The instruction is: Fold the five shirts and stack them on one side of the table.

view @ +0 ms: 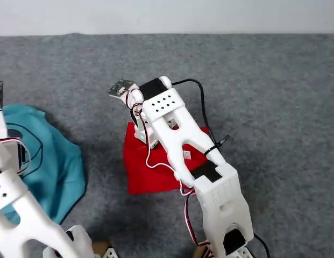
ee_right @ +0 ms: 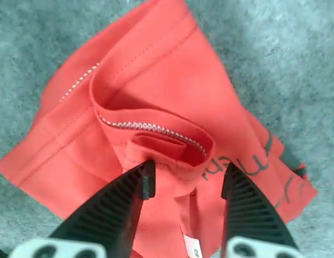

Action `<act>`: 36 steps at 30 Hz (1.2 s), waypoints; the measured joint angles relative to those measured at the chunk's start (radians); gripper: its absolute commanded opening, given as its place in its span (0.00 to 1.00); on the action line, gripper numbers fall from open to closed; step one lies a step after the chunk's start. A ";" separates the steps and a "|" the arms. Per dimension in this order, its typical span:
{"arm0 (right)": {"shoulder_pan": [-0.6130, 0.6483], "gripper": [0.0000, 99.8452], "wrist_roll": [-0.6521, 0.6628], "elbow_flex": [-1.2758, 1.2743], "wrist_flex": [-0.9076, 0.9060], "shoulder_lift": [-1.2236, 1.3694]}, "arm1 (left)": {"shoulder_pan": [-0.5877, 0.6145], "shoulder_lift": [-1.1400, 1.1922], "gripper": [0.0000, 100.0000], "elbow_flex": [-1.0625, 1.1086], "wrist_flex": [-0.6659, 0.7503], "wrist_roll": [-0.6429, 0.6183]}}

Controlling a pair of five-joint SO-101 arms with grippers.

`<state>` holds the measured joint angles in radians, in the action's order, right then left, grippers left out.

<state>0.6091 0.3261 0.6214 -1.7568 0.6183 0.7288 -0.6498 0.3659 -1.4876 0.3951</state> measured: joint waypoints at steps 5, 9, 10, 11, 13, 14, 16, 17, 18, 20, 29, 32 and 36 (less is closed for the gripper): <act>0.014 0.11 -0.008 0.000 0.000 0.006 | 0.000 0.000 0.12 0.000 0.000 0.000; 0.011 0.04 0.015 0.000 0.000 0.006 | 0.000 0.000 0.12 0.000 0.000 0.000; 0.011 0.03 0.029 0.000 0.000 0.006 | 0.000 0.000 0.12 0.000 0.000 0.000; 0.012 0.03 0.040 0.000 0.000 0.006 | 0.000 0.000 0.12 0.000 0.000 0.000; 0.012 0.03 0.054 0.000 0.000 0.006 | 0.000 0.000 0.12 0.000 0.000 0.000; 0.012 0.03 0.058 0.000 0.000 0.006 | 0.000 0.000 0.12 0.000 0.000 0.000; 0.012 0.01 0.072 0.000 0.000 0.006 | 0.000 0.000 0.12 0.000 0.000 0.000; 0.012 0.01 0.077 0.000 0.000 0.005 | 0.000 0.000 0.12 0.000 0.000 0.000; 0.018 0.01 0.078 0.000 0.000 -0.002 | 0.000 0.000 0.12 0.000 0.000 0.000; 0.037 0.01 0.078 -0.020 0.000 -0.029 | 0.000 0.000 0.12 0.000 0.000 0.000; 0.152 0.01 0.097 -0.364 0.000 -0.334 | 0.000 0.000 0.12 0.000 0.000 0.000; 0.203 0.05 0.097 -0.445 0.000 -0.407 | 0.000 0.000 0.12 0.000 0.000 0.000; 0.249 0.10 0.097 -0.451 0.000 -0.425 | 0.000 0.000 0.12 0.000 0.000 0.000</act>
<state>0.8577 0.4227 0.1703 -1.7568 0.1933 0.7288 -0.6498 0.3659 -1.4876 0.3951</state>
